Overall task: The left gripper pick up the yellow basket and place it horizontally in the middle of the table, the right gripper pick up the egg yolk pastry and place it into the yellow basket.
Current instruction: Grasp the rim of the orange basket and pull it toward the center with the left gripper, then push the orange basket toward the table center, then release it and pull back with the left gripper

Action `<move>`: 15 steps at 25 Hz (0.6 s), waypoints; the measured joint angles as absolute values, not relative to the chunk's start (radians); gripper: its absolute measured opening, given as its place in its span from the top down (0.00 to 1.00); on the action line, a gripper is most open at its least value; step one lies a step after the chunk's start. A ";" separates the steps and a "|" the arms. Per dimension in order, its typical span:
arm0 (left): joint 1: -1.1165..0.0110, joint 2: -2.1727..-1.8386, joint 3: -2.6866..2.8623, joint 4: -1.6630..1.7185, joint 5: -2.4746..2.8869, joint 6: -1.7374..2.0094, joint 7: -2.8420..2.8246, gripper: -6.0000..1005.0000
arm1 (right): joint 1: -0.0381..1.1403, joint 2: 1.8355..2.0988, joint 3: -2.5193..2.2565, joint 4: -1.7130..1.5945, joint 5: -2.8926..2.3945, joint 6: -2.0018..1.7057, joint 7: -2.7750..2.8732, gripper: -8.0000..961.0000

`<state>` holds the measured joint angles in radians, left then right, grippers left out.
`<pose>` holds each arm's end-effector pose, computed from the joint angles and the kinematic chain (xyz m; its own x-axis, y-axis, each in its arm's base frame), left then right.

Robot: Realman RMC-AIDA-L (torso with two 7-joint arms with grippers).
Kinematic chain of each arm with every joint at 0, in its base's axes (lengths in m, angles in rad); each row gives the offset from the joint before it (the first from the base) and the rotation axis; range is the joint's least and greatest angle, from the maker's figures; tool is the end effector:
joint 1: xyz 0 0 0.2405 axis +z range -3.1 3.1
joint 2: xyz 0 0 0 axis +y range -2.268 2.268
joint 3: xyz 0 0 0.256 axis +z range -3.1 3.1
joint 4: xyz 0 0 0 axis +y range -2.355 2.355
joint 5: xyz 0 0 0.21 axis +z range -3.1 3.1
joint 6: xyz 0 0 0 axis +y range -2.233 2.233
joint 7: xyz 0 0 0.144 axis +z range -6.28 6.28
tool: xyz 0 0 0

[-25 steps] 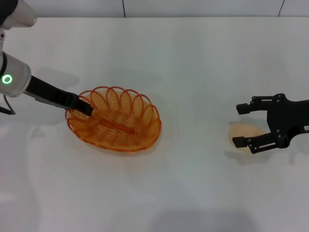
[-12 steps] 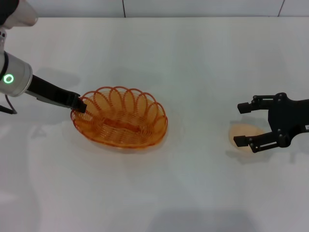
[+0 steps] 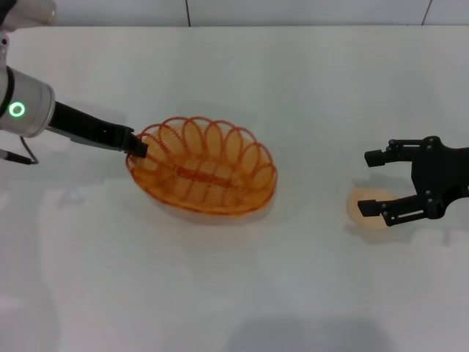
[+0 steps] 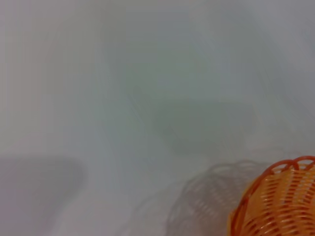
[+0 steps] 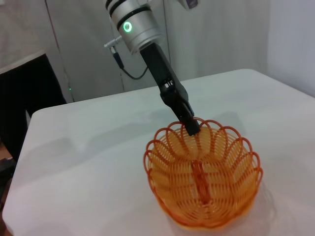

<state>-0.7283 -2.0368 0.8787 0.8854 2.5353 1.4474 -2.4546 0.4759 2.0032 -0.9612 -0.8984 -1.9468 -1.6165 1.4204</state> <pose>-0.2414 0.3901 0.0220 0.4823 0.8690 0.1108 0.8499 -0.4335 -0.2996 0.2458 0.3293 0.0288 0.9342 -0.1700 -0.3136 -0.2260 -0.9622 -0.1516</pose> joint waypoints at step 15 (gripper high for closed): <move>-0.735 -2.076 1.021 0.905 2.453 1.390 -2.762 0.90 | 0.463 2.005 -0.960 -0.946 -1.931 -1.632 1.420 0.12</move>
<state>-0.7348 -2.0765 1.0213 0.9050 2.4533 1.3895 -2.7624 0.4631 2.0048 -0.9602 -0.9456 -1.9309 -1.6324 1.4201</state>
